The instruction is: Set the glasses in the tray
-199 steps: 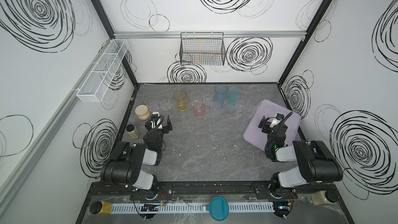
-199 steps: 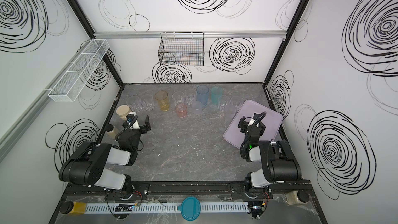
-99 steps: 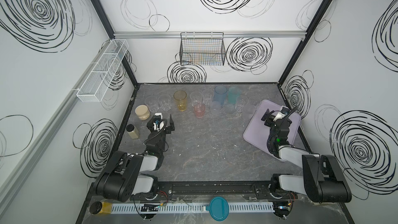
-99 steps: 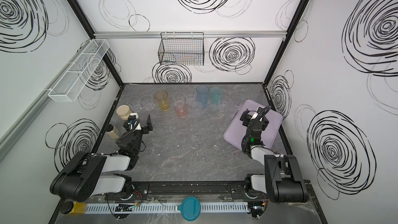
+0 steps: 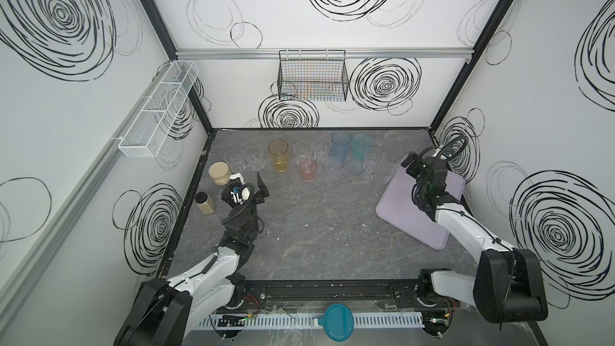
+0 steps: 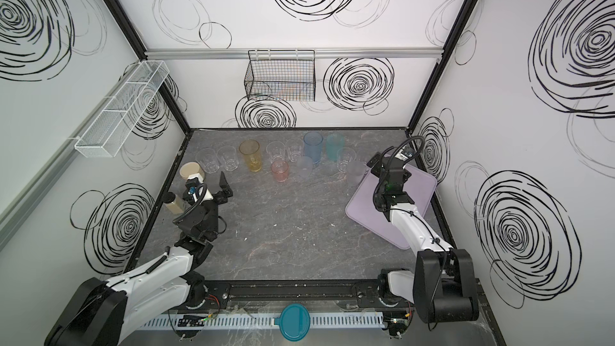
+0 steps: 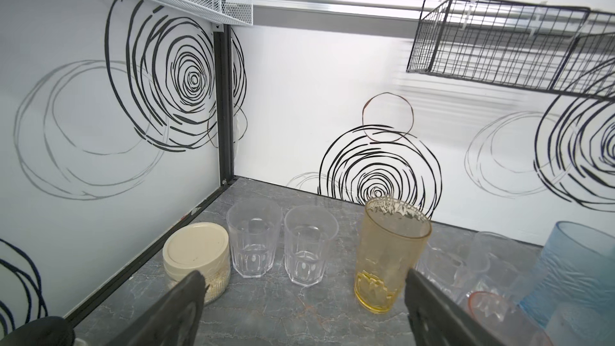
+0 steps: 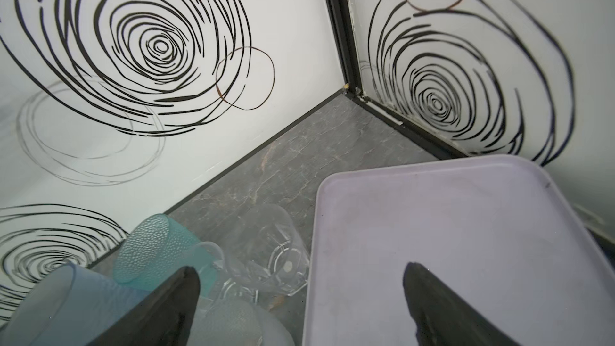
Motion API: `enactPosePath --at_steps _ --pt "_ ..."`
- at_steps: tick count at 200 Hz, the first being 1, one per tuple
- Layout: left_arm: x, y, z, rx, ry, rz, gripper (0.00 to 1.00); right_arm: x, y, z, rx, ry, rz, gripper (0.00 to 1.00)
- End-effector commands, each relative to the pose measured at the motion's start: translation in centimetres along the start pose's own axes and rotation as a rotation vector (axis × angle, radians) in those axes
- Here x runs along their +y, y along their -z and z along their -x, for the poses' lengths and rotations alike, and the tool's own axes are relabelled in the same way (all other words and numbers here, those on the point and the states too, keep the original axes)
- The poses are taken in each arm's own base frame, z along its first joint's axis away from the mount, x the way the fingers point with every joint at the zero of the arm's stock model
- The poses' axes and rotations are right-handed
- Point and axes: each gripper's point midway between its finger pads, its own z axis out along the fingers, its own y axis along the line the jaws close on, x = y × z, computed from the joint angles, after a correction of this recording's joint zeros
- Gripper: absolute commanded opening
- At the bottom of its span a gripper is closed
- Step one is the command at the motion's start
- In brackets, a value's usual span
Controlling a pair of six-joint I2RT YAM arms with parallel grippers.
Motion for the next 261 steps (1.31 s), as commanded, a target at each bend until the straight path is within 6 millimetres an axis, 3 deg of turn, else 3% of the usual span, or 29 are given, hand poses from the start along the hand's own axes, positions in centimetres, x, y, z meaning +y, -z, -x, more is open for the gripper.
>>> enactPosePath --at_steps 1,21,53,70,92,130,178,197,226,261 --pt "-0.7 -0.1 1.4 0.060 0.083 0.019 0.96 -0.5 0.4 -4.6 0.253 -0.188 0.115 0.99" --pt "-1.6 0.4 2.5 0.087 0.158 -0.029 0.96 -1.5 0.8 -6.4 0.325 -0.157 0.063 0.96" --pt "-1.5 2.0 3.4 0.116 0.484 -0.089 0.96 -2.5 2.4 -10.1 0.486 -0.082 -0.005 0.92" --pt "-3.0 2.9 4.7 0.098 0.512 -0.267 0.96 -2.6 3.8 -11.7 0.524 -0.052 -0.004 0.91" --pt "-3.7 2.7 5.0 0.170 0.466 -0.288 0.96 -2.0 5.6 -13.6 0.558 0.012 0.008 0.91" --pt "-7.3 3.0 2.2 0.333 0.325 -0.329 0.97 -0.9 8.0 -17.7 0.666 0.122 0.023 0.91" --pt "-14.0 6.1 -2.2 0.466 0.155 -0.449 0.98 -0.2 10.1 -20.6 0.708 0.265 0.014 0.91" --pt "-15.8 7.2 -3.5 0.506 0.112 -0.485 0.97 -0.8 10.3 -22.0 0.745 0.289 -0.013 0.91" --pt "-16.9 7.9 -4.6 0.529 0.097 -0.518 0.96 -0.7 11.1 -23.6 0.801 0.356 -0.018 0.89" --pt "-16.5 7.9 -4.7 0.523 0.075 -0.508 0.96 0.6 12.7 -26.3 0.869 0.421 0.032 0.89"
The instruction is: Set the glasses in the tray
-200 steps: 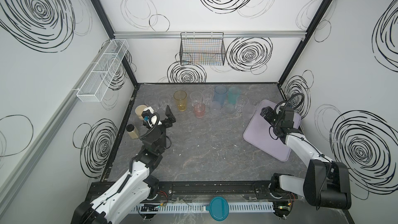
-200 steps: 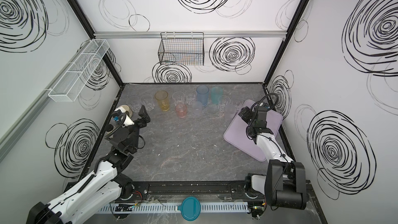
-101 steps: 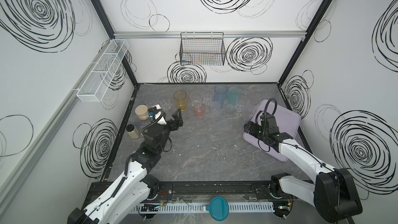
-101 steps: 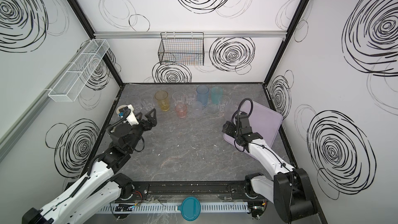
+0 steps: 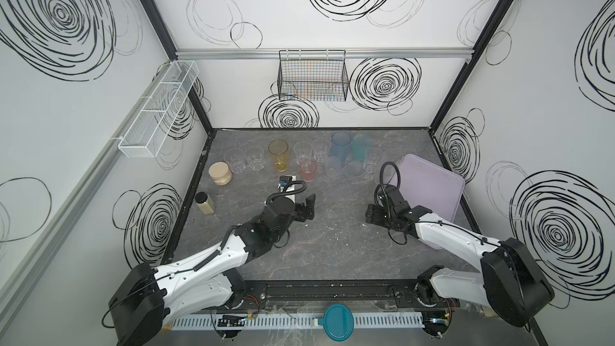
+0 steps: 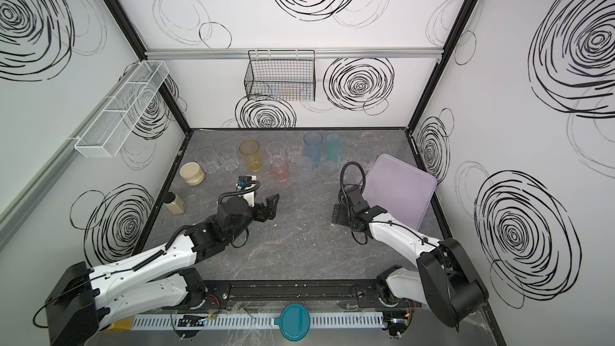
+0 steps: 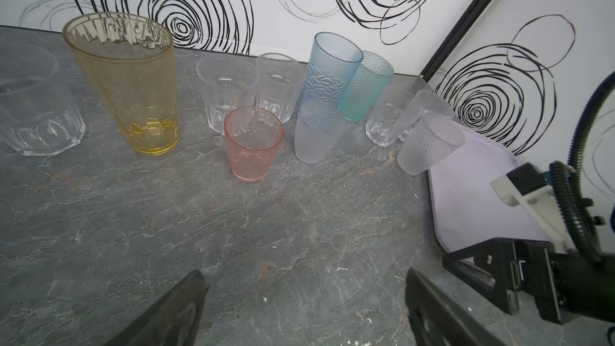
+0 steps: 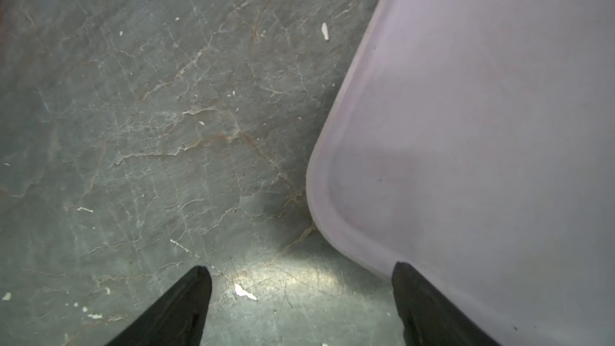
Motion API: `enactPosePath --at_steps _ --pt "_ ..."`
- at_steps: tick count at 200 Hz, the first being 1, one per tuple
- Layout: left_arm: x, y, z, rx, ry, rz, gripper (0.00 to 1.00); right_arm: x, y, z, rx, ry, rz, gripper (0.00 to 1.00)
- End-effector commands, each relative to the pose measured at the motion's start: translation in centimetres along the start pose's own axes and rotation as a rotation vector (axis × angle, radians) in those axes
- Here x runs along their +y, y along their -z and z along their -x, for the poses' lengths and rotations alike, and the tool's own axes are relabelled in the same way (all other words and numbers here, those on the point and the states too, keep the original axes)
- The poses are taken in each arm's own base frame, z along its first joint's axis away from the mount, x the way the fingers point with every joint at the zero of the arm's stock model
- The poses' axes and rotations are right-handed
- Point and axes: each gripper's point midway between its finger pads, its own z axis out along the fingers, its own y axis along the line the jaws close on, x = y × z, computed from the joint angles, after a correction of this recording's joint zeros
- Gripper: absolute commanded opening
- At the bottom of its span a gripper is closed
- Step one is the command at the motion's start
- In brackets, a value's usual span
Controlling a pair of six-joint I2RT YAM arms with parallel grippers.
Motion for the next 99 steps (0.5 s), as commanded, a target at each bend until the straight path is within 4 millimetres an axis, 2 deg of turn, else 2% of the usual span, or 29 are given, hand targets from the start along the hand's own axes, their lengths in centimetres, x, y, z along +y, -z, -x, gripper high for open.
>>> enactPosePath --at_steps 1,15,36,65,81,99 --pt "-0.3 0.4 2.2 -0.070 0.003 0.008 0.96 0.7 -0.5 -1.8 0.055 0.030 -0.019 0.89" --pt "0.6 0.7 2.3 -0.074 0.011 0.043 0.96 1.9 -0.9 -2.6 0.085 0.050 -0.011 0.89" --pt "1.8 1.2 2.6 -0.084 0.038 0.075 0.96 4.9 -1.3 -3.3 0.117 0.064 0.055 0.88" --pt "2.7 1.5 2.8 -0.086 0.062 0.069 0.96 8.6 -1.1 -3.1 0.133 0.059 0.138 0.88" --pt "3.2 1.6 2.8 -0.081 0.055 0.077 0.96 9.0 -0.7 -2.5 0.122 0.064 0.152 0.88" --pt "3.6 1.4 2.4 -0.073 0.044 0.089 0.96 7.6 -0.1 -1.3 0.083 0.096 0.085 0.89"
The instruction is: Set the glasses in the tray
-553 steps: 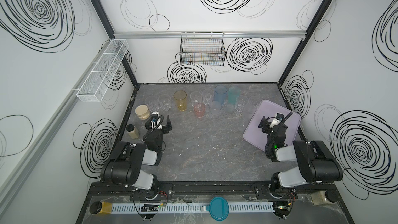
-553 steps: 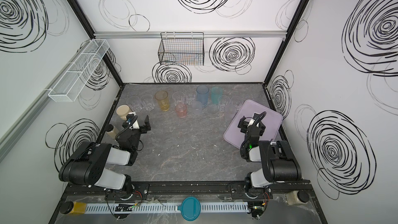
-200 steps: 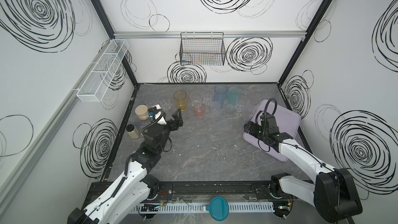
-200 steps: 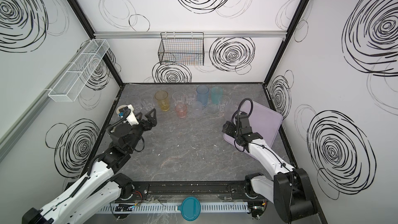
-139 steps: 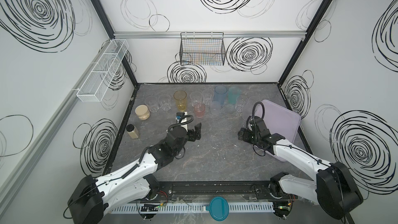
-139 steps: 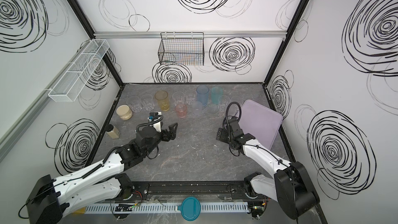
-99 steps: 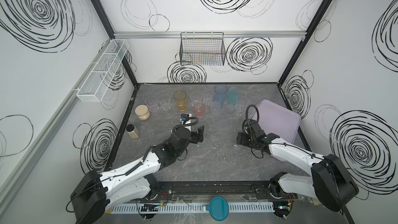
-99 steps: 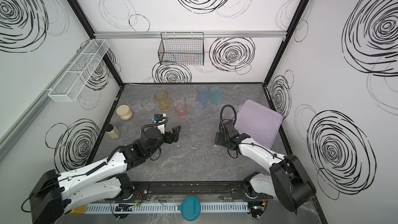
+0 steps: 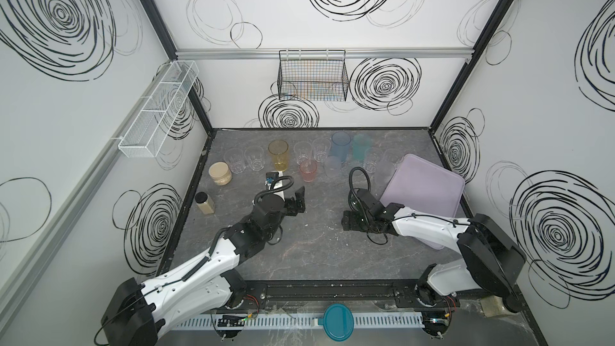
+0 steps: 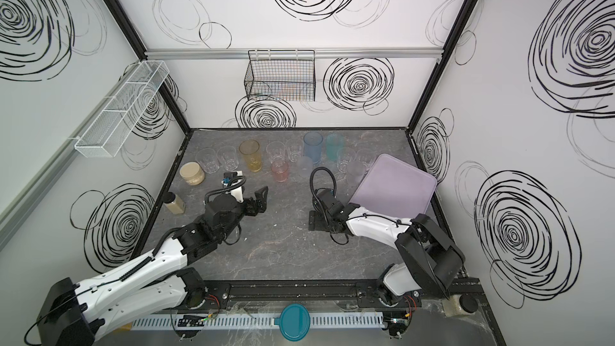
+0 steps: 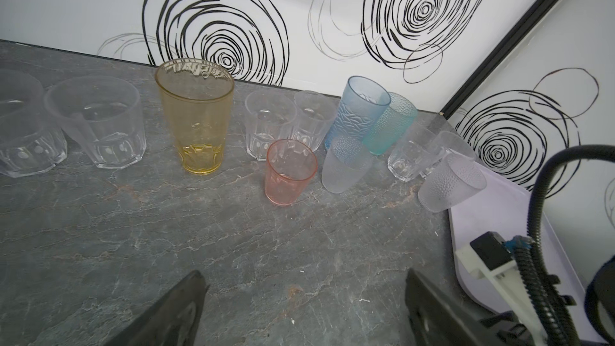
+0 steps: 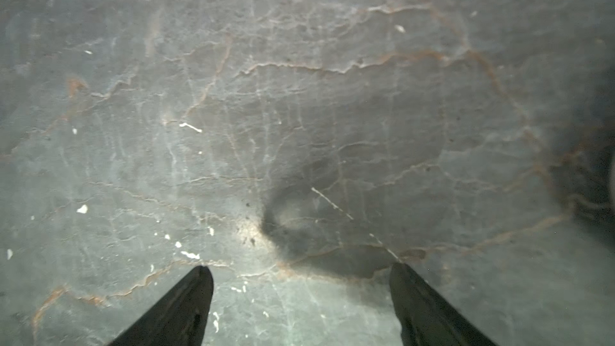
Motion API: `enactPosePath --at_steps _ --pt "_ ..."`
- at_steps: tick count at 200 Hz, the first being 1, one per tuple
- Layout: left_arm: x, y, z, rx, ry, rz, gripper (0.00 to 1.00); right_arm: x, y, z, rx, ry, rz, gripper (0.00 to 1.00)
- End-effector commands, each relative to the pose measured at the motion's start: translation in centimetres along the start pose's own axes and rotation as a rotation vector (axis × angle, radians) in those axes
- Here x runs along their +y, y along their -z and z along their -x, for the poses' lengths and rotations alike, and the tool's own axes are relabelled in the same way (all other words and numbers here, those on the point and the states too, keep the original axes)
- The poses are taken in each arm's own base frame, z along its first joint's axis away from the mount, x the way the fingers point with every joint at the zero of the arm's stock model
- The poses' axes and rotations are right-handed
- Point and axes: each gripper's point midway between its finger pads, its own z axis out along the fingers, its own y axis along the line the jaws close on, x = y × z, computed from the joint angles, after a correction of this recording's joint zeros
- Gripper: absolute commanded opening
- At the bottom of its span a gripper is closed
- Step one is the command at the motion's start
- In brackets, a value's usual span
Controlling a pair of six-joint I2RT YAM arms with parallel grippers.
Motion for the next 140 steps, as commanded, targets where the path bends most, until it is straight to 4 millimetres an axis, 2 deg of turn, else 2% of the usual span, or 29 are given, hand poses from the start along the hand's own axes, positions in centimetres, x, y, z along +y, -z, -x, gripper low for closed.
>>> enactPosePath --at_steps 1,27,64,81,103,119,140 --pt "0.6 -0.1 -0.7 0.016 -0.010 0.012 0.96 -0.6 1.4 1.7 -0.049 -0.001 -0.047 0.89" --pt "0.6 -0.2 -1.3 0.033 -0.009 0.009 0.96 -4.1 3.3 3.4 -0.088 0.032 -0.170 0.89" --pt "-0.6 -0.3 -1.7 0.035 -0.017 -0.022 0.96 -10.8 5.3 5.2 -0.110 -0.025 -0.289 0.92" --pt "-1.0 -0.5 -2.2 0.043 -0.019 -0.028 0.96 -10.8 5.0 6.0 -0.133 -0.036 -0.230 0.92" --pt "-1.6 -0.6 -2.8 0.055 -0.028 -0.037 0.96 -12.2 4.2 6.5 -0.144 -0.050 -0.296 0.93" --pt "-1.8 -0.7 -3.3 0.063 -0.031 -0.040 0.96 -12.9 2.8 5.7 -0.088 -0.080 -0.324 0.92" --pt "-1.8 -0.9 -4.1 0.079 -0.040 -0.036 0.96 -11.9 1.0 4.0 -0.031 -0.092 -0.271 0.91"
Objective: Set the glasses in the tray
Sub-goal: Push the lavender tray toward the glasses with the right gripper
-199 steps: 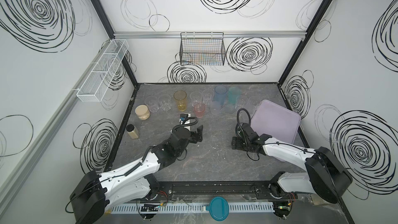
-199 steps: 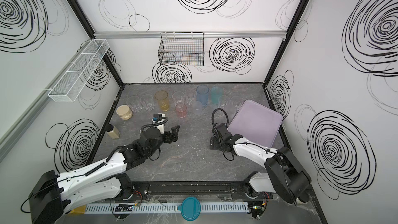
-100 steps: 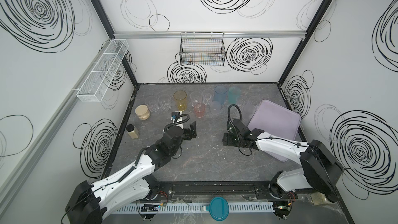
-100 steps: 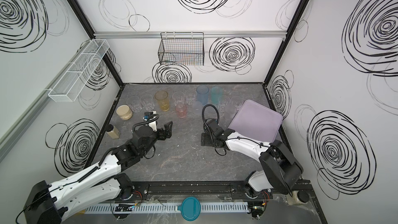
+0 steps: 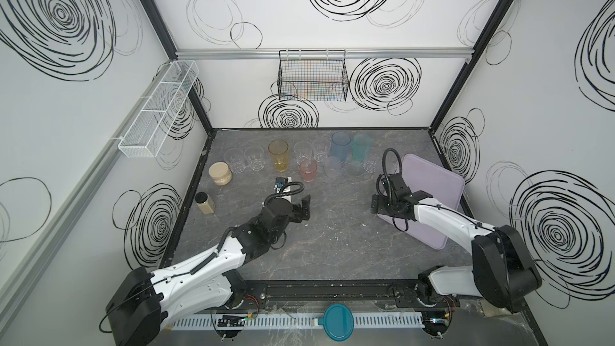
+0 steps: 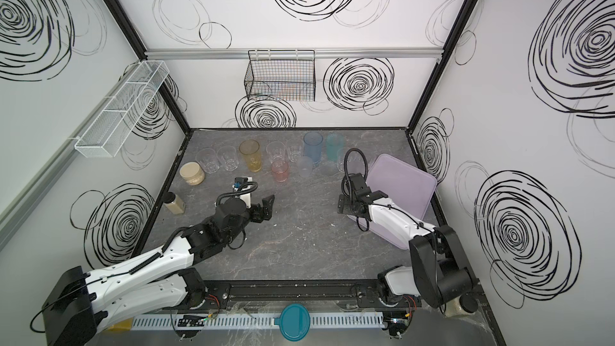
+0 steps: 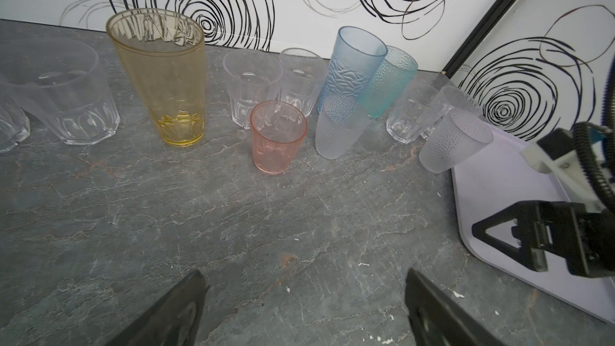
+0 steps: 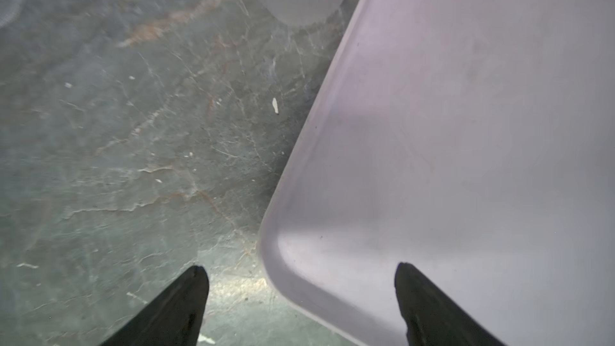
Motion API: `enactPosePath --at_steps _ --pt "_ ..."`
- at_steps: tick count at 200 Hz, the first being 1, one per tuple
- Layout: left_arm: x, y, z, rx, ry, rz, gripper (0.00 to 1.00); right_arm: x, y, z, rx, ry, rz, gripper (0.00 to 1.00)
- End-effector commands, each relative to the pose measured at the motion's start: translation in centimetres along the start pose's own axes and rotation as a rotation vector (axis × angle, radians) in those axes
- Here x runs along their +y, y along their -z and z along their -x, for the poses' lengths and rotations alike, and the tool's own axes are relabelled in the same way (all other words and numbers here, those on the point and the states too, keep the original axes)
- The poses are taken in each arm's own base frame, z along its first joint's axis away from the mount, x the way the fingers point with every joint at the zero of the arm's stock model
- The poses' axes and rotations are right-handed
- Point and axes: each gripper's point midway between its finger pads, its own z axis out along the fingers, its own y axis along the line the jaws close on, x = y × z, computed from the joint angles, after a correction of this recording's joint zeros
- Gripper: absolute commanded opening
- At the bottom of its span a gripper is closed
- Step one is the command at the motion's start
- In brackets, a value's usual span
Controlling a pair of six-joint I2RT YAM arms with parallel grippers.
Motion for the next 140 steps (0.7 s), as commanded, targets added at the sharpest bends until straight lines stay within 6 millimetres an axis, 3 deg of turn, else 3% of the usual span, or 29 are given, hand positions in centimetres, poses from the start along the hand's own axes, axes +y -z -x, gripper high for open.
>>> enactPosePath --at_steps 1,30,64,108,140 --pt "-0.2 -0.3 -0.1 -0.025 0.023 -0.003 0.96 0.4 -1.4 -2.0 0.059 -0.007 0.013 0.91" --pt "0.3 -0.6 -0.7 -0.014 0.016 0.022 0.96 4.6 -1.0 -4.2 0.072 -0.023 0.123 0.89" --pt "0.9 -0.2 0.0 -0.034 -0.009 0.054 0.96 9.2 -0.4 -5.4 0.086 -0.071 0.252 0.89" --pt "2.2 1.0 1.2 -0.070 0.021 0.077 0.96 16.7 -0.3 -4.2 0.103 -0.146 0.452 0.89" --pt "3.6 1.6 1.4 -0.067 0.007 0.138 0.96 22.3 -1.0 -3.7 0.168 -0.111 0.551 0.88"
